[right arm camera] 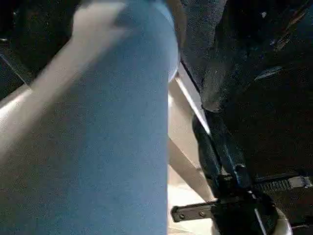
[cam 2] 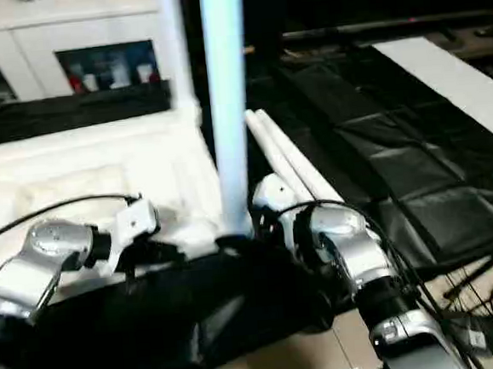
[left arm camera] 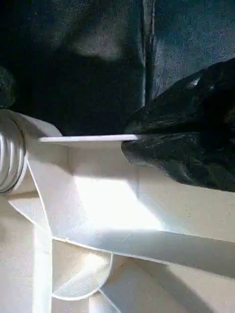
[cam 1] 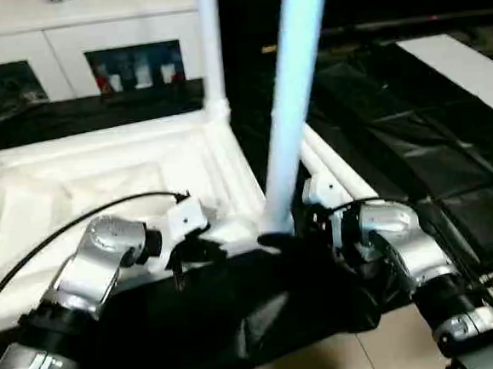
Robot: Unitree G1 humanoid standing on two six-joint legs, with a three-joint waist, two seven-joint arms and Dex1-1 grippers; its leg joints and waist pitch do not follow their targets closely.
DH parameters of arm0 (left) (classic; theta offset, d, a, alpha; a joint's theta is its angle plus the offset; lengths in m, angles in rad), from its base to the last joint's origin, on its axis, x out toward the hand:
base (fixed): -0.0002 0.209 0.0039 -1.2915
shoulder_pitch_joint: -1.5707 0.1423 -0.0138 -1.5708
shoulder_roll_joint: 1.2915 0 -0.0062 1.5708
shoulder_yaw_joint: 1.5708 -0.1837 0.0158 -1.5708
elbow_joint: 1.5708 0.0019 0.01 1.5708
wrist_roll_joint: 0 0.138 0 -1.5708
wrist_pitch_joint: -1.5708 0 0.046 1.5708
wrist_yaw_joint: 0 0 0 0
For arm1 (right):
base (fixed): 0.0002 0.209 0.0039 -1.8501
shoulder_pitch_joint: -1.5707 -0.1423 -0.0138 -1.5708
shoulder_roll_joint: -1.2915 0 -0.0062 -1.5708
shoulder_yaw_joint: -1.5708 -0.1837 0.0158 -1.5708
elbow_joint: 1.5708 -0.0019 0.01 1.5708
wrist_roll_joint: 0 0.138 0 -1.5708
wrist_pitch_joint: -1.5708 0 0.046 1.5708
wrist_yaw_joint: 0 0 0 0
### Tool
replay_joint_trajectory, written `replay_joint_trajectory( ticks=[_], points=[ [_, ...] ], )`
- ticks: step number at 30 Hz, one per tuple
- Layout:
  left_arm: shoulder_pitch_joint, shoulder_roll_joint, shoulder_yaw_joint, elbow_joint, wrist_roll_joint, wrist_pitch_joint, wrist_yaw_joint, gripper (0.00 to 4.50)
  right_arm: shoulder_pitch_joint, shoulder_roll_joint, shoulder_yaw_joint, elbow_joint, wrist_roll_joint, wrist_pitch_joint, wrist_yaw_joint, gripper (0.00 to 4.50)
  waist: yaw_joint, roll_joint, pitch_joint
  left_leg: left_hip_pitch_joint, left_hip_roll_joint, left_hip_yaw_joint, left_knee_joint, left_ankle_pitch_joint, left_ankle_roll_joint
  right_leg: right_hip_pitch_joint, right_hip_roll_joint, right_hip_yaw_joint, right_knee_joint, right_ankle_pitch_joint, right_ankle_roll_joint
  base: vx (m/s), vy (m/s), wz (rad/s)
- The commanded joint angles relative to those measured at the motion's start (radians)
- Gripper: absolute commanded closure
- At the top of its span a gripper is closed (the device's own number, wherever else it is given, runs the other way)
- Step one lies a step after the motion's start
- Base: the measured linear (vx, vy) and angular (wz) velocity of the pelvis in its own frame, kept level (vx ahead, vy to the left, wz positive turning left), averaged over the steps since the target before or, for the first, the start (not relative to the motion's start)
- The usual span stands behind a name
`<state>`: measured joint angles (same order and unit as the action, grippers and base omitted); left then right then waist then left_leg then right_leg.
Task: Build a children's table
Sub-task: Rotate leg to tighten
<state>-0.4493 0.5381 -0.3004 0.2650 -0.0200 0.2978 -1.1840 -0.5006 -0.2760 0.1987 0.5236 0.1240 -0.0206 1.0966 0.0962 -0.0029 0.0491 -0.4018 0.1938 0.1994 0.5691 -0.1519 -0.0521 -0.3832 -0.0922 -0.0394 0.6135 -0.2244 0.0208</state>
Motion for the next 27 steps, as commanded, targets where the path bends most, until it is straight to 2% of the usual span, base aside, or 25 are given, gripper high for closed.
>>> replay_joint_trajectory(
  ticks=[1,2,5,8,11,13,18,27],
  points=[
    [0.006,-0.003,-0.029,0.008,0.007,0.001,-0.020,4.50,0.000,-0.005,0.010,-0.005,0.005,0.009,0.019,0.59,-0.001,0.002,-0.058,0.036,0.039,-0.016,-0.062,-0.185,0.055,0.028,-0.043,0.028,-0.053,0.026,-0.267,0.000,0.000,0.00],
    [0.006,-0.002,-0.029,0.008,0.006,0.000,-0.022,4.50,-0.001,-0.005,0.014,-0.002,0.003,0.009,0.023,0.85,0.000,0.003,-0.058,0.036,0.039,-0.016,-0.061,-0.183,0.055,0.028,-0.044,0.028,-0.053,0.026,-0.267,0.000,0.000,0.00],
    [0.008,0.001,-0.028,0.007,0.003,0.000,-0.022,4.50,0.000,-0.011,0.026,0.009,-0.015,-0.002,0.030,0.98,0.001,0.001,-0.059,0.036,0.038,-0.015,-0.059,-0.172,0.058,0.029,-0.044,0.028,-0.052,0.030,-0.267,0.000,0.000,0.00],
    [0.008,0.001,-0.025,0.007,0.001,-0.004,-0.017,4.50,0.002,-0.015,0.029,0.013,-0.017,-0.004,0.032,1.35,0.003,0.001,-0.060,0.035,0.037,-0.015,-0.057,-0.158,0.063,0.030,-0.043,0.027,-0.050,0.043,-0.267,0.000,0.000,0.00],
    [0.012,-0.010,-0.011,0.012,-0.012,-0.024,-0.008,4.50,0.001,-0.024,0.037,0.026,-0.035,-0.019,0.027,1.47,0.005,0.002,-0.062,0.035,0.037,-0.015,-0.055,-0.150,0.067,0.030,-0.044,0.027,-0.049,0.053,-0.269,0.000,0.000,0.00],
    [0.014,-0.018,-0.004,0.017,-0.020,-0.025,-0.001,4.50,0.002,-0.028,0.043,0.033,-0.045,-0.030,0.027,1.78,0.006,0.002,-0.062,0.035,0.038,-0.015,-0.055,-0.158,0.065,0.030,-0.044,0.027,-0.049,0.045,-0.268,0.000,0.000,0.00],
    [0.016,-0.032,0.009,0.029,-0.032,-0.037,0.006,4.50,0.007,-0.032,0.048,0.036,-0.053,-0.044,0.022,1.93,0.010,0.001,-0.064,0.034,0.037,-0.015,-0.053,-0.148,0.067,0.031,-0.043,0.027,-0.047,0.053,-0.267,0.000,0.000,0.00],
    [0.017,-0.043,0.019,0.039,-0.047,-0.037,0.007,4.50,0.012,-0.020,0.037,0.056,-0.045,-0.040,0.014,1.94,0.011,0.001,-0.065,0.034,0.036,-0.015,-0.050,-0.143,0.075,0.032,-0.043,0.027,-0.045,0.057,-0.271,0.000,0.000,0.00]
  ],
)
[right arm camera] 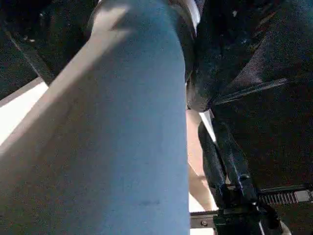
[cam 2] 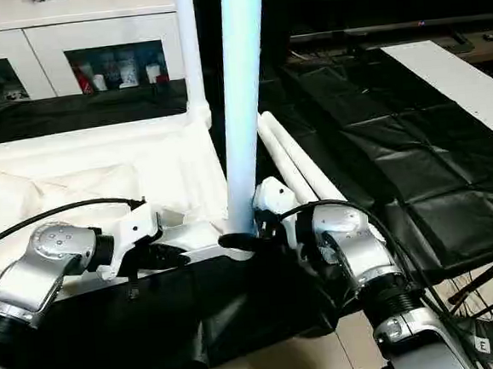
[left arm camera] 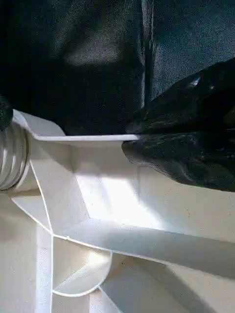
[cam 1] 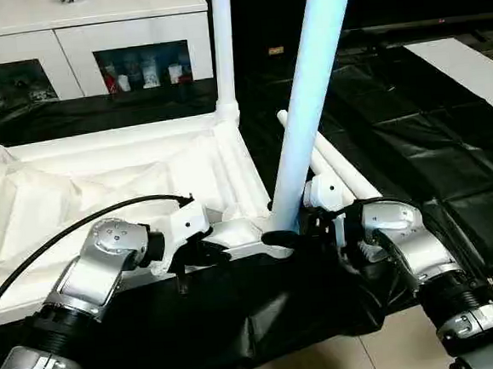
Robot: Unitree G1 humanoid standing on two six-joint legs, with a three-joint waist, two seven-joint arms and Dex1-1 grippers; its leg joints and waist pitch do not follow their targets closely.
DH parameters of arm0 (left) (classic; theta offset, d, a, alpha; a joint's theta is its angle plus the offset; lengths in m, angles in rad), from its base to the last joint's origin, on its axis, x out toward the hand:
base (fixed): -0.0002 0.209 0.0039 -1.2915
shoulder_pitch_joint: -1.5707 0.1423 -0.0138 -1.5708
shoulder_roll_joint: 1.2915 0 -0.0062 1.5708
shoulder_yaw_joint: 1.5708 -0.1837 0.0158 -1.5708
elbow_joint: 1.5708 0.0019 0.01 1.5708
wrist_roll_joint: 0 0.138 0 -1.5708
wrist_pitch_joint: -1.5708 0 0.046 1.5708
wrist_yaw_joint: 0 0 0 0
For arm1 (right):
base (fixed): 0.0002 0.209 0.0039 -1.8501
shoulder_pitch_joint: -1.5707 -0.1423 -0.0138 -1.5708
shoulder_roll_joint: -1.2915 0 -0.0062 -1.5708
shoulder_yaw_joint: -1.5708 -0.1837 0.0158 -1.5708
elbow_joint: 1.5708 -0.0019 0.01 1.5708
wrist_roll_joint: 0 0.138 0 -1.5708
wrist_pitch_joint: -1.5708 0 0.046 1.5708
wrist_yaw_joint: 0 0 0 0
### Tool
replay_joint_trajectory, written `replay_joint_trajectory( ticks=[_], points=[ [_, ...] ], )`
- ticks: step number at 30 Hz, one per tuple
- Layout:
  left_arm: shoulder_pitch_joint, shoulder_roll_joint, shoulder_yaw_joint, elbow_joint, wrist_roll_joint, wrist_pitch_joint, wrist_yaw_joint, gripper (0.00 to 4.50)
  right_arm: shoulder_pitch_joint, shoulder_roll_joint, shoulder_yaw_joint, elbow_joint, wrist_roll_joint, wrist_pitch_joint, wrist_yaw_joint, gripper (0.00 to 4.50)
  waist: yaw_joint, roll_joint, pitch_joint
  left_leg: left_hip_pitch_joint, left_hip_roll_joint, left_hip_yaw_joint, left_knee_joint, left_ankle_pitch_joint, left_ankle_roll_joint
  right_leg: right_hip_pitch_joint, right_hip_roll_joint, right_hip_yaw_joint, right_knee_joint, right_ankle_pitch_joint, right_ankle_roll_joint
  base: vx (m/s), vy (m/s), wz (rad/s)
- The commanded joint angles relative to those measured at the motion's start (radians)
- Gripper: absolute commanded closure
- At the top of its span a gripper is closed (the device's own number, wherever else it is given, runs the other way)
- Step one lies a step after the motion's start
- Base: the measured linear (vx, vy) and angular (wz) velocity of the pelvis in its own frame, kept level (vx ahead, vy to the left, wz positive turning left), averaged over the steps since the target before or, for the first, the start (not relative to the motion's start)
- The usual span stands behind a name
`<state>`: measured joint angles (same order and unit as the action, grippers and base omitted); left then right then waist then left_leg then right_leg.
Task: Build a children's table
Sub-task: Rotate leg to tighten
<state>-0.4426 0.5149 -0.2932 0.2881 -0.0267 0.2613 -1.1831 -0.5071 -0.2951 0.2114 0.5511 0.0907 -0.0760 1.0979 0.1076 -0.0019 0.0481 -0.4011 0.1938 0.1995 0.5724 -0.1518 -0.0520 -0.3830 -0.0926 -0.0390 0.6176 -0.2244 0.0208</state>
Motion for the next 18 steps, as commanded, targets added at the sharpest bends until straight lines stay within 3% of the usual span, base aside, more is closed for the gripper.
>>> replay_joint_trajectory(
  ticks=[1,6,12,17,18],
  points=[
    [0.011,-0.020,0.012,0.016,-0.040,-0.001,0.006,4.50,0.019,0.000,0.023,0.029,-0.011,0.016,0.011,1.94,0.000,-0.001,-0.064,0.033,0.036,-0.015,-0.053,-0.143,0.075,0.032,-0.042,0.027,-0.050,0.055,-0.270,0.000,0.000,0.00],
    [0.013,-0.025,0.010,0.018,-0.039,0.001,0.007,4.50,0.018,0.049,-0.029,0.056,0.024,0.048,-0.061,1.94,-0.002,0.001,-0.060,0.034,0.037,-0.015,-0.056,-0.164,0.071,0.028,-0.043,0.027,-0.052,0.019,-0.272,0.000,0.000,0.00],
    [0.001,-0.049,0.002,0.019,-0.020,0.024,0.043,4.50,-0.001,0.120,-0.074,0.129,0.014,0.070,-0.247,1.94,-0.023,0.001,-0.047,0.033,0.037,-0.024,-0.076,-0.325,-0.013,0.023,-0.050,0.032,-0.073,-0.228,-0.223,0.000,0.000,0.00],
    [-0.041,-0.117,-0.003,0.065,0.044,0.088,0.186,4.50,-0.051,0.237,-0.122,0.245,-0.030,0.073,-0.569,1.94,-0.034,0.008,-0.039,0.044,0.036,-0.033,-0.087,-0.428,-0.073,0.009,-0.055,0.035,-0.090,-0.397,-0.173,0.000,0.000,0.00],
    [-0.073,-0.175,0.009,0.109,0.074,0.146,0.303,4.50,-0.100,0.284,-0.149,0.321,-0.051,0.077,-0.755,1.94,-0.037,0.008,-0.036,0.048,0.035,-0.034,-0.087,-0.455,-0.084,0.003,-0.055,0.035,-0.094,-0.422,-0.168,0.000,0.000,0.00]
  ],
)
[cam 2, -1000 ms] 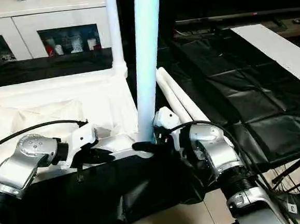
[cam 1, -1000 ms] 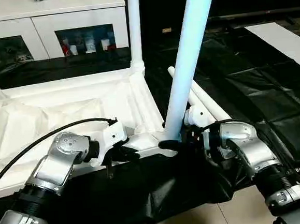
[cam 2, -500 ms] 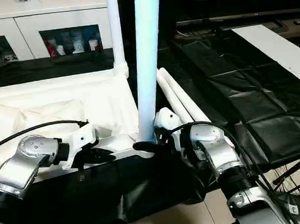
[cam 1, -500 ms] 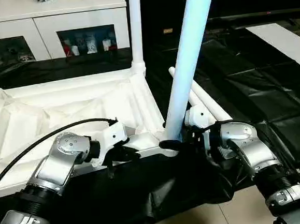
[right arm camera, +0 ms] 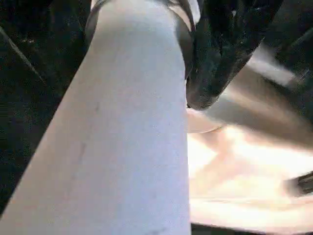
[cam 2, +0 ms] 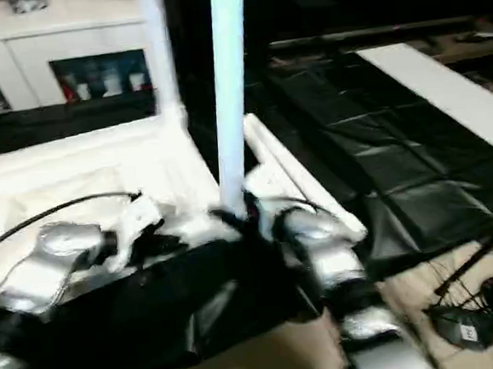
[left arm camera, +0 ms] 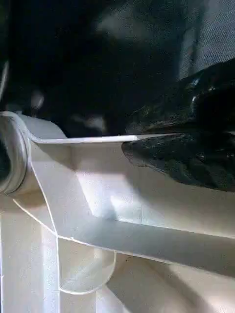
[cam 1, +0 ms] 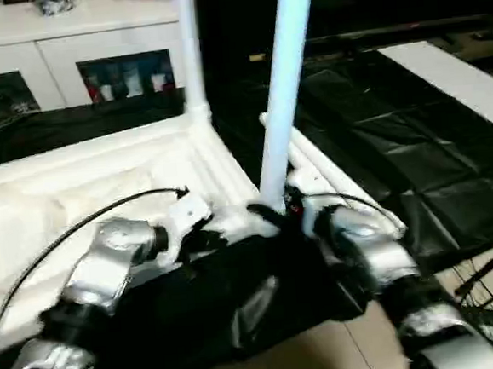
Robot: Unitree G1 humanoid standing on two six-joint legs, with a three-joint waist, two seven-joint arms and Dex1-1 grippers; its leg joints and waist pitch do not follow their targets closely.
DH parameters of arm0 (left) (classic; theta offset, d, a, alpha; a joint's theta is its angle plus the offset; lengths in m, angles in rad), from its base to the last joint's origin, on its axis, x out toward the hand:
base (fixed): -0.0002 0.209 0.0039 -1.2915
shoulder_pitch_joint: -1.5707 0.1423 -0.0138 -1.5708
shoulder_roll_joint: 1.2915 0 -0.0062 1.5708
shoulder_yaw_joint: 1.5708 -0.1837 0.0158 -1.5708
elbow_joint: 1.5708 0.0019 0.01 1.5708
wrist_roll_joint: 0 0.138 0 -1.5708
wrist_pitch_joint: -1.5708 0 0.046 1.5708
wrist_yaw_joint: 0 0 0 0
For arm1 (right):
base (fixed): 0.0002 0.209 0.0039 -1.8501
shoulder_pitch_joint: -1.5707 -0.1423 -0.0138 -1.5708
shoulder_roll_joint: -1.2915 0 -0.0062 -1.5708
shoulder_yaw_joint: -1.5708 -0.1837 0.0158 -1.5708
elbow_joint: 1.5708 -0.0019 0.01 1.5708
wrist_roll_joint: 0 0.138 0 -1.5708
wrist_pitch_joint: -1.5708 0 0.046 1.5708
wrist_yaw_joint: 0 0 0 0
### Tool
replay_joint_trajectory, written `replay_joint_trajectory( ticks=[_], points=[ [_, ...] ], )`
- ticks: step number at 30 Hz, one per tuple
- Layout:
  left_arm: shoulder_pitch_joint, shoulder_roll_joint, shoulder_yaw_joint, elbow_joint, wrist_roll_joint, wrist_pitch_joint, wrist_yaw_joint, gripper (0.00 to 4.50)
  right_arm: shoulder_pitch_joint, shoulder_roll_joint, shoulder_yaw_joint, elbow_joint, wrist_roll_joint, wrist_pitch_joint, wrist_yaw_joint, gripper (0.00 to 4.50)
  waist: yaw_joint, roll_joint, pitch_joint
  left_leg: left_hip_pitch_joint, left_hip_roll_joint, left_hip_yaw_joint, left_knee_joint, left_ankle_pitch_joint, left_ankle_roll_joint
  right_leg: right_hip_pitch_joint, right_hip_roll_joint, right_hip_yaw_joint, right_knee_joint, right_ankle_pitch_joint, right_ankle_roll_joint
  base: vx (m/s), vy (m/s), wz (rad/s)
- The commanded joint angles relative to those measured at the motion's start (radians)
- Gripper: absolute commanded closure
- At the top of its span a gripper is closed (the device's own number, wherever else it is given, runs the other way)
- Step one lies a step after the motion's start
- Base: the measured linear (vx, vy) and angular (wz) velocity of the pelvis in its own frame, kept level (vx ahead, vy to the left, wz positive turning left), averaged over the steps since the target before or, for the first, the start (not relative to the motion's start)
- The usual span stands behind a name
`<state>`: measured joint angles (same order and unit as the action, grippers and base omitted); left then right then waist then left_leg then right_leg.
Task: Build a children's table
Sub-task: Rotate leg to tighten
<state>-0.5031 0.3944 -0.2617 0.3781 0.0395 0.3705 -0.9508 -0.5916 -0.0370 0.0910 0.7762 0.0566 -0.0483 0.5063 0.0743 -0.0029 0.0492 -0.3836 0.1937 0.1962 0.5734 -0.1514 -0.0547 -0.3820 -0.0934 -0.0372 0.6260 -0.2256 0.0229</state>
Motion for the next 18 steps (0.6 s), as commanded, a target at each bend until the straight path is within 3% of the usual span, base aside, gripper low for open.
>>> replay_joint_trajectory(
  ticks=[1,3,6,7,12,15,17,18],
  points=[
    [-0.025,-0.076,-0.016,0.036,0.017,0.055,0.115,4.50,-0.033,0.042,-0.044,0.124,-0.012,0.052,-0.217,1.94,-0.008,0.008,-0.035,0.037,0.033,-0.033,-0.087,-0.487,-0.095,-0.004,-0.053,0.033,-0.106,-0.459,-0.164,0.000,0.000,0.00],
    [-0.031,-0.087,-0.013,0.044,0.020,0.063,0.136,4.50,-0.043,0.049,-0.053,0.138,-0.006,0.054,-0.242,1.94,-0.006,0.009,-0.037,0.043,0.033,-0.035,-0.085,-0.510,-0.087,-0.007,-0.056,0.032,-0.115,-0.474,-0.149,0.000,0.000,0.00],
    [-0.076,-0.150,0.002,0.095,0.040,0.106,0.249,4.50,-0.110,0.088,-0.095,0.218,0.019,0.049,-0.382,1.94,-0.009,0.007,-0.040,0.045,0.032,-0.033,-0.090,-0.514,-0.079,-0.008,-0.048,0.030,-0.117,-0.415,-0.145,0.000,0.000,0.00],
    [-0.083,-0.159,0.003,0.101,0.043,0.112,0.264,4.50,-0.121,0.094,-0.101,0.230,0.022,0.049,-0.404,1.94,-0.008,0.011,-0.042,0.041,0.033,-0.034,-0.092,-0.505,-0.078,-0.006,-0.047,0.029,-0.113,-0.377,-0.148,0.000,0.000,0.00],
    [-0.109,-0.180,0.007,0.125,0.058,0.111,0.288,4.50,-0.170,0.128,-0.127,0.298,0.031,0.014,-0.407,1.94,-0.008,0.006,-0.042,0.035,0.031,-0.031,-0.091,-0.502,-0.063,-0.005,-0.048,0.031,-0.111,-0.335,-0.151,0.000,0.000,0.00],
    [-0.106,-0.175,0.008,0.117,0.060,0.111,0.283,4.50,-0.189,0.141,-0.139,0.314,0.043,-0.012,-0.362,1.94,-0.006,0.005,-0.043,0.030,0.031,-0.028,-0.091,-0.463,-0.051,-0.001,-0.049,0.032,-0.108,-0.306,-0.155,0.000,0.000,0.00],
    [-0.094,-0.156,0.003,0.100,0.052,0.092,0.253,4.50,-0.190,0.142,-0.142,0.296,0.060,-0.046,-0.298,1.39,-0.004,0.005,-0.043,0.028,0.032,-0.027,-0.090,-0.452,-0.043,0.000,-0.050,0.032,-0.108,-0.298,-0.157,0.000,0.000,0.00],
    [-0.090,-0.151,0.002,0.094,0.048,0.087,0.243,4.50,-0.189,0.141,-0.142,0.288,0.066,-0.057,-0.277,1.39,-0.004,0.005,-0.046,0.023,0.033,-0.028,-0.091,-0.429,-0.038,0.006,-0.050,0.032,-0.104,-0.278,-0.160,0.000,0.000,0.00]
  ],
)
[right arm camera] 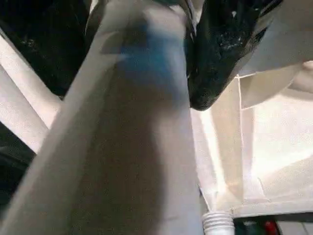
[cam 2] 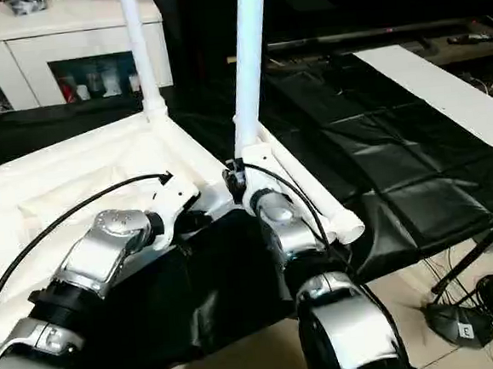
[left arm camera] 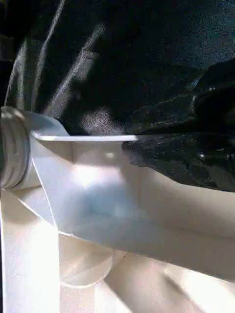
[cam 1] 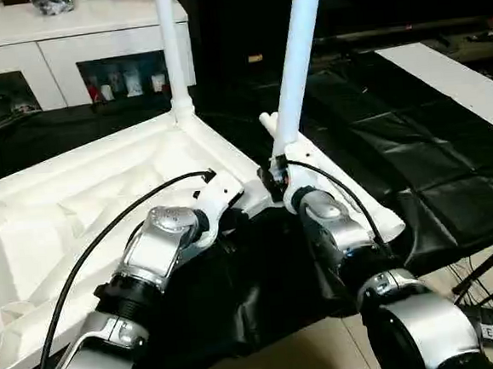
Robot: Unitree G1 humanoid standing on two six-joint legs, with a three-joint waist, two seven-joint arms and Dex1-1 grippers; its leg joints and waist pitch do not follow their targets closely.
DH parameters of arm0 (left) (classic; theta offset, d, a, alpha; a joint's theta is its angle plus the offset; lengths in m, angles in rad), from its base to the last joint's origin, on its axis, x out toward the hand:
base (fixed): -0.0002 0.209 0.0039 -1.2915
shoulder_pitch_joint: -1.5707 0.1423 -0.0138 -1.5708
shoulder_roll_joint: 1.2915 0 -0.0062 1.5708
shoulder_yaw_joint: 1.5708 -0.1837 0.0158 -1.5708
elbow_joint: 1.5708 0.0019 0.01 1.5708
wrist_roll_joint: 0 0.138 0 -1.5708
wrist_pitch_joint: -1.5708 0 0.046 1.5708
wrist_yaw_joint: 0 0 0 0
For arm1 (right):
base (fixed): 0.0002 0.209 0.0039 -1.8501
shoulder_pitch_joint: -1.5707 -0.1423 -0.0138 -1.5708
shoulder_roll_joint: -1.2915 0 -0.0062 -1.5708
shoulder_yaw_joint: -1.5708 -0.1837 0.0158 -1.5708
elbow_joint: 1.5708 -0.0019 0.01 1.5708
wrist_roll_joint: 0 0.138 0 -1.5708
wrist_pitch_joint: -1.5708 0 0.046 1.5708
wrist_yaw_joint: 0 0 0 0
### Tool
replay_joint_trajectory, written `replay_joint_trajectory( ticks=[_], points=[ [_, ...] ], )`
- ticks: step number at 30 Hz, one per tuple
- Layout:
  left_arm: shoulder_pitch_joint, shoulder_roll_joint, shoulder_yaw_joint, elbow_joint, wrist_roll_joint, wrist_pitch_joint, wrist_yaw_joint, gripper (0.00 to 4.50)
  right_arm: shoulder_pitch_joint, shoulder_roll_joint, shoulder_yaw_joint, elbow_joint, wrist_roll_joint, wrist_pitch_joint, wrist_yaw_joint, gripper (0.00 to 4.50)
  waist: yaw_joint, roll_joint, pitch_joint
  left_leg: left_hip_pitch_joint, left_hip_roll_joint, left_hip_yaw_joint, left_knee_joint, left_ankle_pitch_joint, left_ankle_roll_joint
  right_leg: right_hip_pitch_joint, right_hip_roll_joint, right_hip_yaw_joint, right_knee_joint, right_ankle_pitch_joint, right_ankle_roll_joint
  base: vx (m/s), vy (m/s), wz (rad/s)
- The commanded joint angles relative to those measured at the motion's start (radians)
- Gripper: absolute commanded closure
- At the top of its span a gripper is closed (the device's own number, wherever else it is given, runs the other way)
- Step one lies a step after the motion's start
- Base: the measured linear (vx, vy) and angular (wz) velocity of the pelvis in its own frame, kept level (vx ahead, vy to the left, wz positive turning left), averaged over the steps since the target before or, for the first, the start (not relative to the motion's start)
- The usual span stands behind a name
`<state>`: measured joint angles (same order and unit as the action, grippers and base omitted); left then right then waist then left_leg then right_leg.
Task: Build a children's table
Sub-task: Rotate leg to tighten
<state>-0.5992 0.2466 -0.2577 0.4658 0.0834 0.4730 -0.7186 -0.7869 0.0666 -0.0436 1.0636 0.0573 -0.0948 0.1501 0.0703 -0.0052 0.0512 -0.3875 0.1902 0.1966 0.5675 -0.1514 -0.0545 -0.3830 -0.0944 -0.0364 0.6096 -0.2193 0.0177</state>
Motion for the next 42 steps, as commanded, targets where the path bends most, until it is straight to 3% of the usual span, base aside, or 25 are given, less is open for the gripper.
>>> replay_joint_trajectory(
  ticks=[1,4,5,7,9,10,12,13,15,20,23,27,36,42],
  points=[
    [0.016,0.012,-0.011,-0.010,-0.006,-0.049,-0.027,4.50,0.006,0.029,0.000,-0.010,0.062,-0.023,0.111,1.25,-0.001,0.007,-0.048,0.026,0.037,-0.027,-0.084,-0.415,-0.028,0.008,-0.049,0.030,-0.087,-0.271,-0.157,0.000,0.000,0.00],
    [0.028,0.027,-0.020,-0.031,-0.016,-0.068,-0.065,4.50,0.011,0.017,0.012,-0.031,0.059,-0.027,0.150,0.85,0.001,0.006,-0.048,0.023,0.037,-0.025,-0.083,-0.388,-0.020,0.008,-0.050,0.030,-0.088,-0.274,-0.169,0.000,0.000,0.00],
    [0.041,0.042,-0.029,-0.053,-0.028,-0.091,-0.108,4.50,0.022,0.002,0.028,-0.060,0.055,-0.028,0.189,0.85,0.000,0.000,-0.049,0.021,0.037,-0.024,-0.083,-0.375,-0.015,0.011,-0.049,0.030,-0.088,-0.265,-0.171,0.000,0.000,0.00],
    [0.062,0.070,-0.038,-0.094,-0.035,-0.090,-0.152,4.50,0.059,-0.042,0.070,-0.138,0.046,-0.027,0.296,0.82,0.006,-0.001,-0.053,0.015,0.039,-0.021,-0.078,-0.287,0.011,0.020,-0.047,0.029,-0.078,-0.169,-0.179,0.000,0.000,0.00],
    [0.078,0.091,-0.039,-0.124,-0.045,-0.074,-0.181,4.50,0.099,-0.089,0.101,-0.209,0.044,-0.026,0.390,0.82,0.009,0.001,-0.058,0.018,0.038,-0.014,-0.068,-0.221,0.036,0.018,-0.045,0.031,-0.069,-0.078,-0.205,0.029,-0.013,0.01],
    [0.081,0.094,-0.039,-0.128,-0.047,-0.071,-0.186,4.50,0.104,-0.096,0.104,-0.218,0.043,-0.027,0.404,0.82,0.012,0.000,-0.060,0.013,0.037,-0.015,-0.064,-0.185,0.046,0.025,-0.044,0.029,-0.062,-0.031,-0.210,0.062,-0.019,-0.01],
    [0.091,0.111,-0.042,-0.141,-0.055,-0.086,-0.218,4.50,0.136,-0.145,0.130,-0.268,0.040,-0.019,0.477,0.82,0.020,0.002,-0.069,0.010,0.032,-0.010,-0.048,-0.050,0.095,0.023,-0.035,0.026,-0.039,0.174,-0.249,0.031,-0.009,-0.01],
    [0.104,0.136,-0.048,-0.155,-0.066,-0.112,-0.261,4.50,0.167,-0.196,0.153,-0.314,0.034,-0.010,0.558,0.82,0.023,0.001,-0.068,0.009,0.032,-0.009,-0.044,-0.035,0.111,0.024,-0.031,0.023,-0.036,0.216,-0.255,0.000,0.000,0.00],
    [0.115,0.162,-0.053,-0.168,-0.073,-0.121,-0.296,4.50,0.193,-0.244,0.176,-0.348,0.022,-0.006,0.623,0.82,0.030,0.002,-0.064,0.012,0.033,-0.010,-0.045,-0.078,0.115,0.026,-0.030,0.020,-0.040,0.180,-0.249,0.000,0.000,0.00],
    [0.131,0.220,-0.055,-0.193,-0.107,-0.163,-0.406,4.50,0.242,-0.333,0.217,-0.417,0.029,0.005,0.788,0.82,0.024,0.007,-0.060,0.014,0.038,-0.009,-0.051,-0.151,0.085,0.025,-0.033,0.022,-0.048,0.080,-0.258,0.000,0.000,0.00],
    [0.133,0.235,-0.053,-0.199,-0.113,-0.168,-0.435,4.50,0.255,-0.353,0.224,-0.449,0.040,0.022,0.829,0.82,0.025,0.007,-0.055,0.018,0.041,-0.008,-0.057,-0.197,0.064,0.021,-0.035,0.025,-0.055,-0.009,-0.256,0.000,0.000,0.00],
    [0.127,0.248,-0.049,-0.199,-0.115,-0.171,-0.452,4.50,0.251,-0.358,0.224,-0.452,0.040,0.033,0.839,0.82,0.023,0.007,-0.055,0.020,0.041,-0.010,-0.059,-0.223,0.042,0.018,-0.038,0.026,-0.058,-0.051,-0.252,0.000,0.000,0.00],
    [0.123,0.259,-0.050,-0.193,-0.125,-0.184,-0.468,4.50,0.262,-0.366,0.240,-0.478,0.047,0.062,0.882,0.82,0.026,0.003,-0.063,0.016,0.038,-0.009,-0.050,-0.146,0.070,0.023,-0.036,0.024,-0.045,0.055,-0.265,0.000,0.000,0.00],
    [0.126,0.261,-0.046,-0.192,-0.124,-0.187,-0.477,4.50,0.261,-0.364,0.233,-0.474,0.047,0.068,0.886,1.42,0.030,0.003,-0.063,0.017,0.039,-0.008,-0.049,-0.151,0.071,0.023,-0.037,0.024,-0.045,0.039,-0.270,0.000,0.000,0.00]
  ],
)
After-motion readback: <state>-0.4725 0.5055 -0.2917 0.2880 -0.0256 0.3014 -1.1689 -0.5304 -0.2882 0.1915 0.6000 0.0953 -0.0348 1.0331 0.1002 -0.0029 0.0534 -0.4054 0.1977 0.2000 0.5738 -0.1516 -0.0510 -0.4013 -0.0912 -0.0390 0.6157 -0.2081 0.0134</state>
